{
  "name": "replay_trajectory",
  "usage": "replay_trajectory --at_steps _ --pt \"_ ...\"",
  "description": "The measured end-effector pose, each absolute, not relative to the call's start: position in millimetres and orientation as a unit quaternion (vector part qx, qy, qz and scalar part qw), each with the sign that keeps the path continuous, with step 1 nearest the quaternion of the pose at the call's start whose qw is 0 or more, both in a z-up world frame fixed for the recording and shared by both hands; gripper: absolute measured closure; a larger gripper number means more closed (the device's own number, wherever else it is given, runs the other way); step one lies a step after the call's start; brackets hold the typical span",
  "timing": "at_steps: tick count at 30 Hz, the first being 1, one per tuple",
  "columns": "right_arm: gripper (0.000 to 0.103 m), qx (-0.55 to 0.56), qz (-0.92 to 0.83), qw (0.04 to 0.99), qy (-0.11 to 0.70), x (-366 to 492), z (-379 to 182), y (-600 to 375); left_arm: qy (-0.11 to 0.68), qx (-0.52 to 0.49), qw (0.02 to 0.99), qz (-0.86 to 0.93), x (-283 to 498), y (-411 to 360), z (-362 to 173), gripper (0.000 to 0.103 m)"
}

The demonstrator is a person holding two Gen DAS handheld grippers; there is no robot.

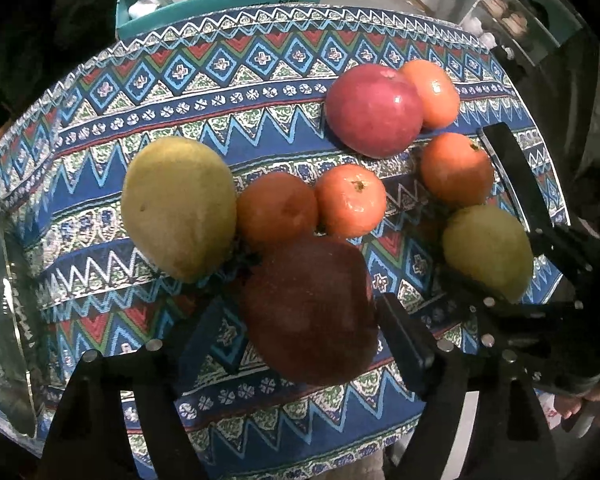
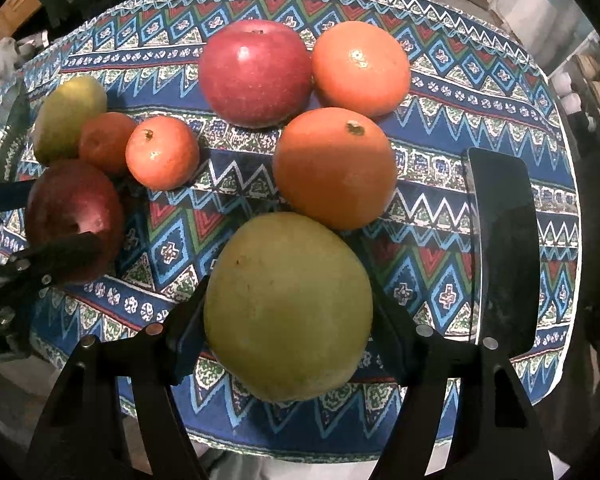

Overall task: Organize fruits
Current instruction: 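Move left gripper to the dark red apple while right gripper approaches the green pomelo, then close left gripper on the red apple while right gripper closes on the pomelo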

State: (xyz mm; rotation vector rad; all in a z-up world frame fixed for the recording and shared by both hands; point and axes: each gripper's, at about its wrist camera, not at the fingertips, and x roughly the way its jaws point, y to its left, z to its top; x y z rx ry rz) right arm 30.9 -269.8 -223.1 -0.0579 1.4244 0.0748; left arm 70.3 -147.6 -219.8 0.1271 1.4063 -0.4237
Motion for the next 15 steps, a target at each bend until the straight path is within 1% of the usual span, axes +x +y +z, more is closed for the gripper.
replay_trajectory --at_steps 4,6,8,15 --pt "0.031 -0.022 0.033 0.758 0.651 32 -216 -274 0.647 0.042 0.735 -0.197 76 -149 -227 0.021" --pt "0.031 -0.02 0.034 0.76 0.648 33 -216 -274 0.651 0.031 0.731 -0.204 78 -150 -232 0.024" --pt "0.031 -0.015 0.033 0.763 0.645 42 -214 -271 0.657 0.013 0.722 -0.215 77 -152 -235 0.035" --pt "0.031 0.0 0.04 0.765 0.643 29 -198 -285 0.652 0.011 0.722 -0.229 76 -154 -235 0.036"
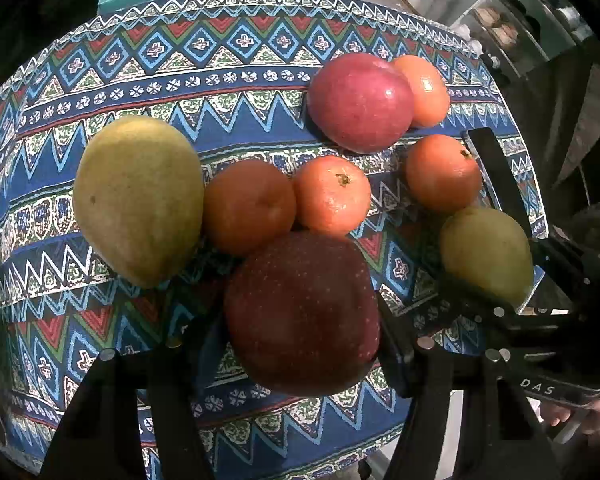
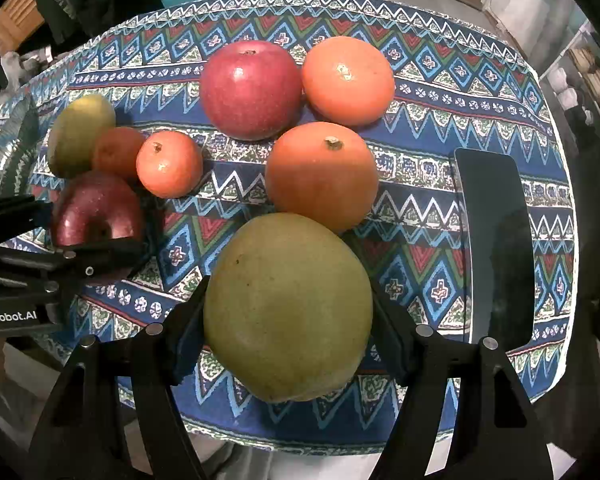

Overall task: Organize fruits
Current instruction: 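Close left gripper on the red apple while right gripper closes on the pomelo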

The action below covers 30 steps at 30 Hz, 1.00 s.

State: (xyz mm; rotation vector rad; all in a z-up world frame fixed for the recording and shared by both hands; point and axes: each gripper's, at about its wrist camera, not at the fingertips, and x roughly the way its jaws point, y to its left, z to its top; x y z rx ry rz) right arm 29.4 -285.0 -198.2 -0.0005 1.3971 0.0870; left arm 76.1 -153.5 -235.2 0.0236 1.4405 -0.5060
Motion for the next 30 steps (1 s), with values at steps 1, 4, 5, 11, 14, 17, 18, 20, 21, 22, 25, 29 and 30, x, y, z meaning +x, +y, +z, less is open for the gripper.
replay_trajectory --at_steps 1,4,5,11,14,17,18,20,21,22,25,29,30 --pt "0.031 -0.001 0.04 0.766 0.642 30 -199 -284 0.651 0.013 0.724 -0.229 76 -153 -235 0.036" --pt "0.031 0.0 0.042 0.769 0.638 26 -197 -285 0.641 0.034 0.732 -0.228 68 -151 -232 0.037" --pt "0.031 0.0 0.042 0.77 0.637 25 -196 -286 0.637 0.041 0.736 -0.226 65 -151 -230 0.037" --pt "0.031 0.001 0.044 0.782 0.622 25 -184 -282 0.609 0.062 0.76 -0.218 58 -143 -213 0.041" --pt "0.031 0.0 0.044 0.789 0.612 26 -176 -282 0.6 0.068 0.769 -0.211 57 -138 -205 0.041" --pt "0.031 -0.001 0.043 0.796 0.604 24 -169 -282 0.6 0.073 0.77 -0.202 57 -133 -206 0.041" --pt "0.031 0.0 0.044 0.797 0.603 23 -167 -282 0.602 0.069 0.771 -0.199 57 -130 -206 0.041" --pt "0.031 -0.003 0.044 0.8 0.599 21 -165 -284 0.603 0.06 0.77 -0.198 56 -126 -206 0.041" --pt "0.031 -0.005 0.044 0.801 0.597 20 -164 -282 0.602 0.06 0.772 -0.198 56 -123 -204 0.041" --pt "0.031 -0.006 0.044 0.803 0.595 19 -162 -281 0.6 0.061 0.773 -0.197 54 -124 -203 0.041" --pt "0.031 -0.008 0.045 0.806 0.59 17 -158 -280 0.588 0.064 0.782 -0.196 52 -120 -193 0.041" --pt "0.031 -0.008 0.047 0.815 0.578 17 -148 -277 0.566 0.074 0.797 -0.195 48 -115 -175 0.041" --pt "0.031 -0.008 0.047 0.817 0.575 18 -146 -277 0.561 0.078 0.802 -0.193 47 -113 -170 0.041"
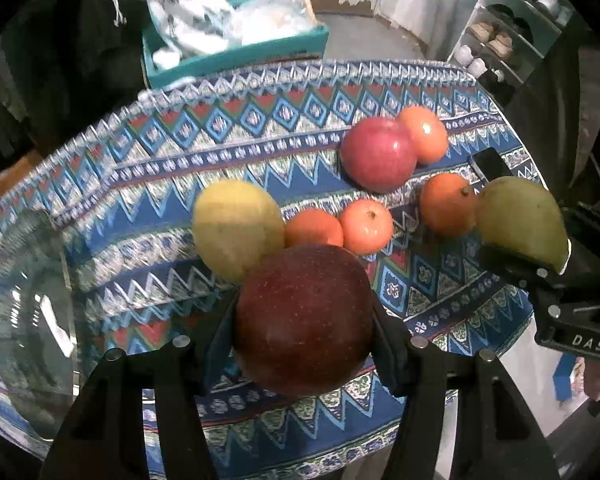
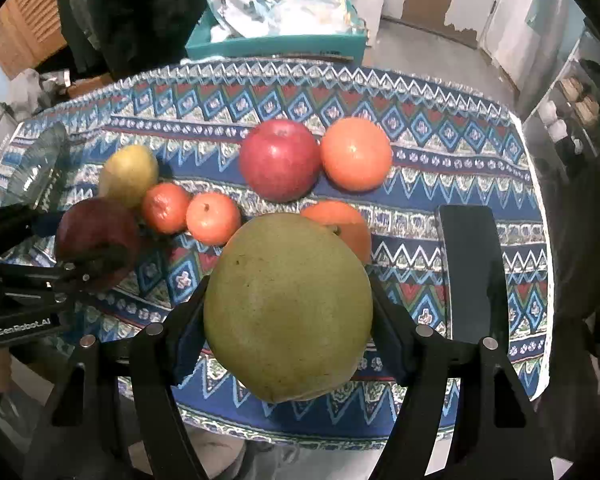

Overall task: Organize fruits
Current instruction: 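Close left gripper on the red apple while right gripper closes on the pomelo, then lift the apple with left gripper while right gripper carries the pomelo toward the bowl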

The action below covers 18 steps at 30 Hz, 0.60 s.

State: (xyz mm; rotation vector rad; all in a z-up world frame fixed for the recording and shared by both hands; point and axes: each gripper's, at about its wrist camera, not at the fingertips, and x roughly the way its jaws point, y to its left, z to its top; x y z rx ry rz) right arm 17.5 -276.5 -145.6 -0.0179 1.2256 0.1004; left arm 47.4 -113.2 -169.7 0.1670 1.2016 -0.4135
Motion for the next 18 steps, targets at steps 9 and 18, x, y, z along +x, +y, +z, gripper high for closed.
replay_trajectory --at_steps 9,18 --pt "0.031 -0.025 0.044 0.839 0.542 13 -115 -275 0.525 0.085 0.827 -0.179 43 -97 -134 0.041" --pt "0.031 -0.027 0.05 0.856 0.514 11 -87 -270 0.484 0.096 0.851 -0.178 35 -90 -102 0.041"
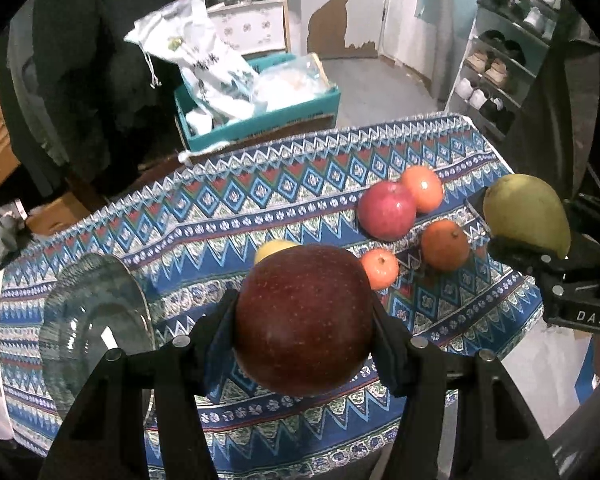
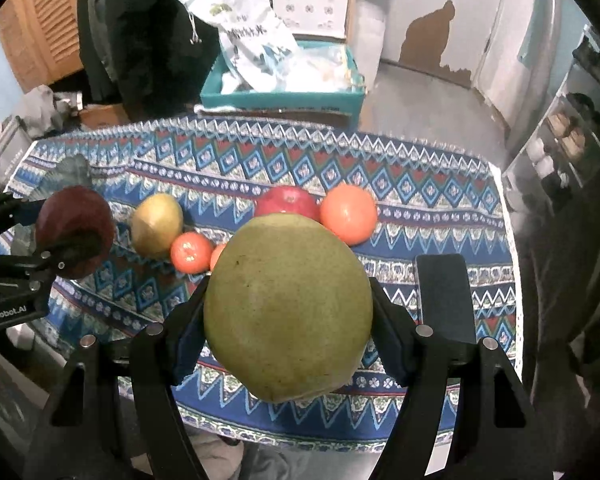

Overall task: Organize fruits
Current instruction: 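Lift the apple with left gripper while right gripper carries the pomelo toward the bowl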

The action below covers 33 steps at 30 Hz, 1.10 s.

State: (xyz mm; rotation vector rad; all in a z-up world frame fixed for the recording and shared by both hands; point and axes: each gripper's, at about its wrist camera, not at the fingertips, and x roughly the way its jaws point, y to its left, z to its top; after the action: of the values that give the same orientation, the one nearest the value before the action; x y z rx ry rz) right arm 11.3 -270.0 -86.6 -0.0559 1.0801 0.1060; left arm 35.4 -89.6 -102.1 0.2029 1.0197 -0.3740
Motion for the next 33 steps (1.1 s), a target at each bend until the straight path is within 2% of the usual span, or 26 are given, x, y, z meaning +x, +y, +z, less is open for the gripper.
replay_trajectory --at_steps 16,33 --pt "0.031 -0.031 0.073 0.877 0.474 16 -45 -247 0.443 0.086 0.875 -0.174 28 -65 -62 0.041" --pt "0.031 -0.018 0.124 0.88 0.459 42 -23 -188 0.44 0.031 0.89 -0.118 40 13 -51 0.041"
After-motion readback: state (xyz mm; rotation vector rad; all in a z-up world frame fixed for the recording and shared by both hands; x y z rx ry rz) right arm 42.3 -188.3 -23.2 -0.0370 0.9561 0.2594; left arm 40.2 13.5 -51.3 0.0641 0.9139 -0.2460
